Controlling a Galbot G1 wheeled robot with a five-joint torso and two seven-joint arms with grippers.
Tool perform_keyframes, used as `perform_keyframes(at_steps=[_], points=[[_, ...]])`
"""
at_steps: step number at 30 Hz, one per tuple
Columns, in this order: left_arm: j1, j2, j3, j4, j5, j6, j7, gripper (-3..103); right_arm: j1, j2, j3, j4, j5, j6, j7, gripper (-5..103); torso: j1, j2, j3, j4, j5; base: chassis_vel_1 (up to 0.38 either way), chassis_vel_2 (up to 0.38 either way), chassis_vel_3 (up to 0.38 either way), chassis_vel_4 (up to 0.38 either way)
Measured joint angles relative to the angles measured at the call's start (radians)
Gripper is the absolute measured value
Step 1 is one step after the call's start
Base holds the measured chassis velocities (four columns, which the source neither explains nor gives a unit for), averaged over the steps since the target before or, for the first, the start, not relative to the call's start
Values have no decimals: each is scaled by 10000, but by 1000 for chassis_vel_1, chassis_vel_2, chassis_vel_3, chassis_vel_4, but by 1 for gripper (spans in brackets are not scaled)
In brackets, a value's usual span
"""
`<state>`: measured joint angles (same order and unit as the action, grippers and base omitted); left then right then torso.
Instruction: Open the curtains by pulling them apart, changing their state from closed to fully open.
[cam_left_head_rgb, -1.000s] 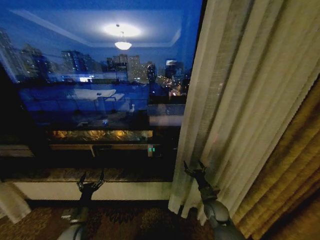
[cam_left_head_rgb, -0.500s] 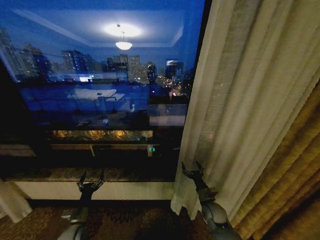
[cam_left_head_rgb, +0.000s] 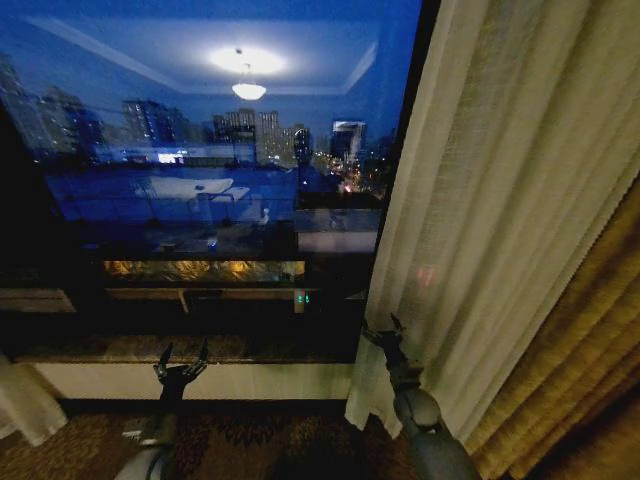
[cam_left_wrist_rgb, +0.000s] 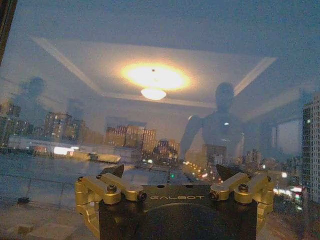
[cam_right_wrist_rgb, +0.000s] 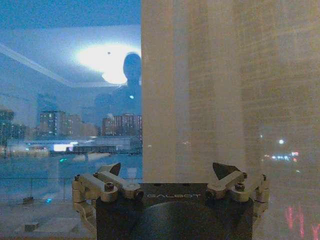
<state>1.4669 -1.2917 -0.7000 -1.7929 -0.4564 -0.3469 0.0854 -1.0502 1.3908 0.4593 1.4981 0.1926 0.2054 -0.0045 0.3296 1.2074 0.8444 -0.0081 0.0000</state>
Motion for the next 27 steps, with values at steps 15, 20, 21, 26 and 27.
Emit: perform_keyframes(at_steps=[15,20,21,26,27], points=[[0,0,0,0,0,0,0,100,771,-30,-415,-939,-41,-25,428,100,0,0,0,1,0,0,0,0,0],[0,0,0,0,0,0,0,100,268,-374,-138,-382,200,60,386,100,0,0,-1,1,0,0,0,0,0],[0,0,0,0,0,0,0,100,168,-416,-92,-258,249,64,386,100,-1,0,-2,1,0,0,0,0,0],[0,0,0,0,0,0,0,100,-397,-620,178,369,499,88,396,100,-1,0,-1,0,0,0,0,0,0],[0,0,0,0,0,0,0,100,-484,-660,232,465,552,89,407,100,-1,1,-1,0,0,0,0,0,0]])
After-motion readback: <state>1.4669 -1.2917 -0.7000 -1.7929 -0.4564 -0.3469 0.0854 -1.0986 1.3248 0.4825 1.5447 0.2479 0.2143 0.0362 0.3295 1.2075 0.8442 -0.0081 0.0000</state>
